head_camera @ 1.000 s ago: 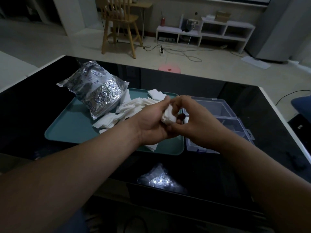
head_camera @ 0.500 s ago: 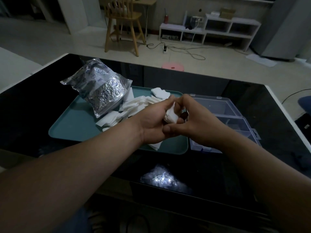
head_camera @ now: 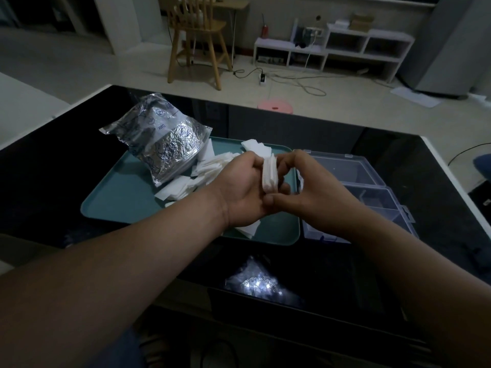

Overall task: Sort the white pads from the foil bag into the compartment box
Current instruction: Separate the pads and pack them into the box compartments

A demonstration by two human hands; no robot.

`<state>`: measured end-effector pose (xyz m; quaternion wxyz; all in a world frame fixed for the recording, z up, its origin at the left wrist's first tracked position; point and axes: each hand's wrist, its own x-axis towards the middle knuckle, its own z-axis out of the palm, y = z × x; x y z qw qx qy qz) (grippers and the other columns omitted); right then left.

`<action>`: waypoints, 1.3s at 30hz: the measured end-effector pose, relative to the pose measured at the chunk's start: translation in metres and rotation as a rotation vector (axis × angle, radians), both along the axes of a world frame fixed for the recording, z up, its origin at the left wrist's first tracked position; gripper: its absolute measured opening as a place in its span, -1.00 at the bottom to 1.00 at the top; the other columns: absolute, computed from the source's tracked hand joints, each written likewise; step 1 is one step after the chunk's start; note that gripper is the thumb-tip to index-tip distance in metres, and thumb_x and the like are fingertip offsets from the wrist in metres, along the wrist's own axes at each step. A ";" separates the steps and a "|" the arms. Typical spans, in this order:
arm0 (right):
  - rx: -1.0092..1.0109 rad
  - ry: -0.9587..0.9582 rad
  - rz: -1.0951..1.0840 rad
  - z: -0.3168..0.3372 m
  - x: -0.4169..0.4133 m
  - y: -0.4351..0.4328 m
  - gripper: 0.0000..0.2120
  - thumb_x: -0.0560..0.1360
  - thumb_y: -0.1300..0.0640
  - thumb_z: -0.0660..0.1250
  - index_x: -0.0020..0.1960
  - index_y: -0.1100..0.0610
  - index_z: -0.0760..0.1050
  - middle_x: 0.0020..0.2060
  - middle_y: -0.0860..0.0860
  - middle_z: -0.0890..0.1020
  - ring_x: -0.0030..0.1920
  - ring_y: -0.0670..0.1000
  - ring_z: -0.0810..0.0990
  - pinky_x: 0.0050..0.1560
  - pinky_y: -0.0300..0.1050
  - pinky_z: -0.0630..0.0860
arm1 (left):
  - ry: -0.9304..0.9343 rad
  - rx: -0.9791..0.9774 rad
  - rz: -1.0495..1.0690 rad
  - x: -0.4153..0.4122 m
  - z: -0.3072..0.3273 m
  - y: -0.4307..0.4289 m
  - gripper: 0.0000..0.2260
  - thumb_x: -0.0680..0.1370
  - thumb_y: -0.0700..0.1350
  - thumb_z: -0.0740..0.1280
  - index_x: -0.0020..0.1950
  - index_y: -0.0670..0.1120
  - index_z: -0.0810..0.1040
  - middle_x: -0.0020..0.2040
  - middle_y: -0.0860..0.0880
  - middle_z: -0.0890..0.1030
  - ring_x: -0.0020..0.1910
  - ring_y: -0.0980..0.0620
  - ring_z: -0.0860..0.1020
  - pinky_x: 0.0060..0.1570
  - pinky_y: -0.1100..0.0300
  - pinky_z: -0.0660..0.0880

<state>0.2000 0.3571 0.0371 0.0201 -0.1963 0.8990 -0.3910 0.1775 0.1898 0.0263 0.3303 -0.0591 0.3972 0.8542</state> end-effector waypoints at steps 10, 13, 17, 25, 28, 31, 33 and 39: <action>-0.084 -0.030 -0.263 0.002 -0.005 -0.006 -0.99 0.62 0.10 0.38 0.02 0.02 0.56 -0.11 -0.04 0.67 -0.08 0.00 0.65 -0.01 0.04 0.64 | 0.096 -0.133 0.146 0.004 -0.005 0.014 -0.73 0.65 -0.22 0.10 0.27 -0.15 0.51 -0.14 -0.10 0.59 -0.33 0.05 0.56 -0.25 0.11 0.60; -0.135 -0.054 -0.299 0.002 -0.003 -0.003 -0.89 0.63 0.01 0.36 0.00 0.05 0.54 -0.14 0.00 0.67 -0.11 0.02 0.66 -0.04 0.09 0.65 | 0.141 -0.230 0.235 0.003 -0.004 0.019 -0.72 0.64 -0.28 0.10 0.29 -0.21 0.49 0.05 -0.21 0.60 -0.16 -0.06 0.62 -0.15 0.01 0.65; -0.008 0.011 -0.308 -0.002 -0.002 0.001 -0.88 0.59 0.03 0.41 -0.02 0.02 0.49 -0.15 -0.04 0.63 -0.13 -0.04 0.62 -0.16 -0.12 0.56 | 0.251 -0.408 0.244 0.011 0.000 0.035 -0.69 0.61 -0.32 0.10 0.32 -0.19 0.43 0.28 -0.31 0.56 0.20 -0.27 0.60 0.10 -0.17 0.64; -0.238 -0.081 -0.544 0.012 -0.029 0.058 -0.82 0.55 0.19 0.45 0.07 0.02 0.49 0.03 0.04 0.63 0.01 0.05 0.65 0.00 0.01 0.62 | 0.730 -0.908 0.216 0.003 -0.002 0.056 -0.63 0.67 -0.12 0.13 0.49 0.03 0.37 0.26 -0.02 0.52 0.18 0.02 0.50 0.21 0.06 0.45; -0.199 -0.179 -0.668 0.009 -0.032 0.096 -0.80 0.56 0.21 0.45 0.14 0.11 0.52 0.06 0.09 0.61 0.03 0.08 0.62 -0.01 0.00 0.60 | 1.033 -1.120 0.020 0.004 -0.011 0.062 -0.59 0.66 -0.13 0.17 0.53 -0.04 0.37 0.47 -0.02 0.44 0.43 0.03 0.39 0.39 0.15 0.30; -0.075 -0.272 -0.671 -0.006 -0.030 0.113 -0.86 0.54 0.24 0.44 0.08 0.16 0.56 0.02 0.13 0.63 -0.02 0.10 0.62 -0.15 -0.06 0.53 | 1.279 -1.379 -0.165 0.006 -0.028 0.069 -0.60 0.65 -0.06 0.18 0.51 -0.02 0.40 0.47 -0.04 0.47 0.45 -0.05 0.38 0.44 0.01 0.30; -0.020 -0.283 -0.669 -0.015 -0.031 0.117 -0.89 0.52 0.26 0.45 0.04 0.18 0.59 -0.03 0.16 0.65 0.00 0.16 0.64 -0.11 0.00 0.60 | 1.425 -1.521 -0.251 0.006 -0.040 0.073 -0.60 0.65 0.05 0.14 0.47 0.03 0.41 0.45 0.00 0.48 0.46 -0.02 0.36 0.45 -0.08 0.26; -0.014 -0.294 -0.685 -0.019 -0.035 0.124 -0.87 0.51 0.29 0.44 0.05 0.26 0.60 -0.03 0.20 0.67 0.04 0.21 0.65 -0.01 0.06 0.61 | 1.474 -1.630 -0.361 0.006 -0.045 0.083 -0.59 0.67 0.16 0.11 0.49 0.07 0.37 0.47 0.06 0.45 0.51 0.02 0.28 0.51 -0.21 0.06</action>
